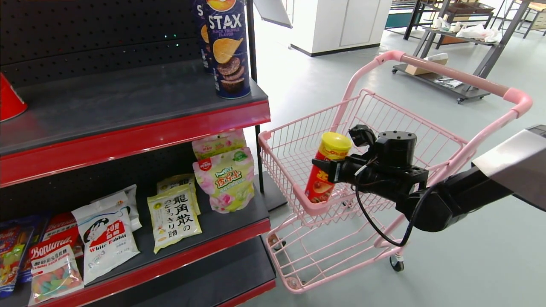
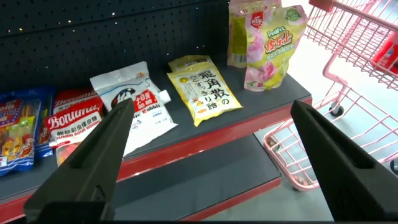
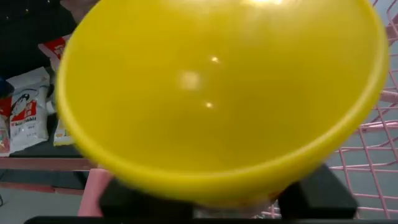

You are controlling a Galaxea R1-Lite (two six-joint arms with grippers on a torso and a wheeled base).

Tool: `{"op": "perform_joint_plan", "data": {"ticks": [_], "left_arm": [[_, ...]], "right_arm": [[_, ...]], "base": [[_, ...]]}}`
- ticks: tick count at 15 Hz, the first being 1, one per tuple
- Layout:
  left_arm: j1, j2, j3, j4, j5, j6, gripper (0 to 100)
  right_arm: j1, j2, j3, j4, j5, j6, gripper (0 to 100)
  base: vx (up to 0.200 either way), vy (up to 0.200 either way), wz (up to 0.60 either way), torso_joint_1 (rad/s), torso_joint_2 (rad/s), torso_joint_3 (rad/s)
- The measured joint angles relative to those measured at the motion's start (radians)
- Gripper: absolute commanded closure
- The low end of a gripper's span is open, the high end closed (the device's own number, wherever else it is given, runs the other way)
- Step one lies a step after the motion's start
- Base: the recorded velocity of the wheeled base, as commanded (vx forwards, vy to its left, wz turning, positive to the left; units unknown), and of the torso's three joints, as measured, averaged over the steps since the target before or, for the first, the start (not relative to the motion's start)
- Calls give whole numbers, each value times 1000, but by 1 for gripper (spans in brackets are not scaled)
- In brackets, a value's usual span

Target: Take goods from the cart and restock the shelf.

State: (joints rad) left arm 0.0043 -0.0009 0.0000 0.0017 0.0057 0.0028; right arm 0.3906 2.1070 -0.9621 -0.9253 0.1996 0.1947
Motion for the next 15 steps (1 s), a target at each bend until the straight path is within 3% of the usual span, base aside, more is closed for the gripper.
{"op": "perform_joint_plan", "data": {"ticks": [7, 10, 13, 15], "left_arm": [[0, 0, 0, -2, 2, -1, 0], [0, 0, 0, 0, 5, -5, 0], [0, 0, 0, 0, 5, -5, 0], [0, 0, 0, 0, 4, -6, 0]], "right_arm": [[3, -79, 16, 54, -1, -4, 100], [10, -199, -85, 185, -3, -6, 100], [-7, -330, -266, 449, 7, -4, 100], [-15, -421, -295, 535, 11, -2, 100]], "base": [[0, 0, 0, 0, 0, 0], [0, 0, 0, 0, 0, 0], [0, 0, 0, 0, 0, 0], [0, 0, 0, 0, 0, 0]]}}
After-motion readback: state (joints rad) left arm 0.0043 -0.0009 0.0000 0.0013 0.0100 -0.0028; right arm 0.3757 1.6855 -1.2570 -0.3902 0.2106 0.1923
